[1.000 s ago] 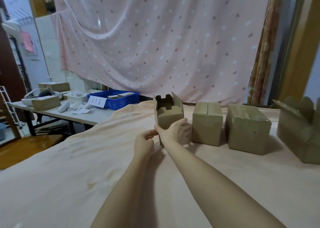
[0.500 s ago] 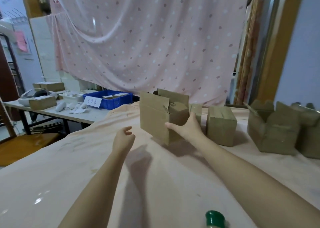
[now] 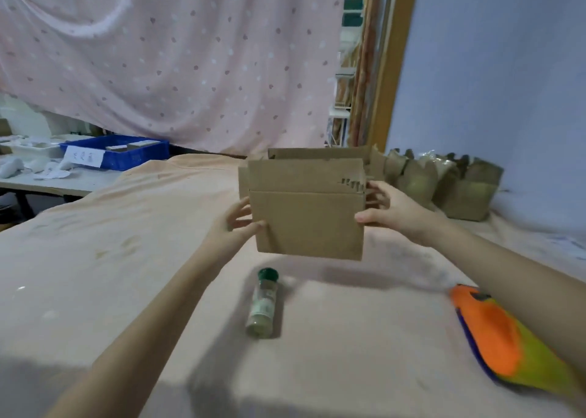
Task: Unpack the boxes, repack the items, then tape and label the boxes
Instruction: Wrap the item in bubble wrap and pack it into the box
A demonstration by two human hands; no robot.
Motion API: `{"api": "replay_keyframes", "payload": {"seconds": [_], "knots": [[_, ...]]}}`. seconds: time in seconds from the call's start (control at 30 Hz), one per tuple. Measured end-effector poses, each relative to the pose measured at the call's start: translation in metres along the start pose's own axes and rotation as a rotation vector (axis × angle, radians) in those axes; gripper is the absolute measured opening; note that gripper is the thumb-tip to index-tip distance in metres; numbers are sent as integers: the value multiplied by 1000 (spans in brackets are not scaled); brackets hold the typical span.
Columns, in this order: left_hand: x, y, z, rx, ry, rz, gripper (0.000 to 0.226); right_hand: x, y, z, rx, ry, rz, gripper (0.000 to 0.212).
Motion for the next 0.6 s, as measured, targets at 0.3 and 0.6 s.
{"api": "replay_keyframes", "payload": {"seconds": [0.3,0.6], "knots": [[-8,-92,67,11,0,5,37,-33,-104,-36,177,-283,-7,98],[-2,-137,87,-29,43,-39,35,-36,-144,-54,140,-322,-23,49]]}}
Point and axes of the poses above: each hand's wrist, its own y-axis towards the middle knuckle, its own z-axis out of the palm, x = y × z, the point moved 9 cm from there along y, towards the middle knuckle, and after that the axes turned 7 degrees about -x, right-handed, at the moved point
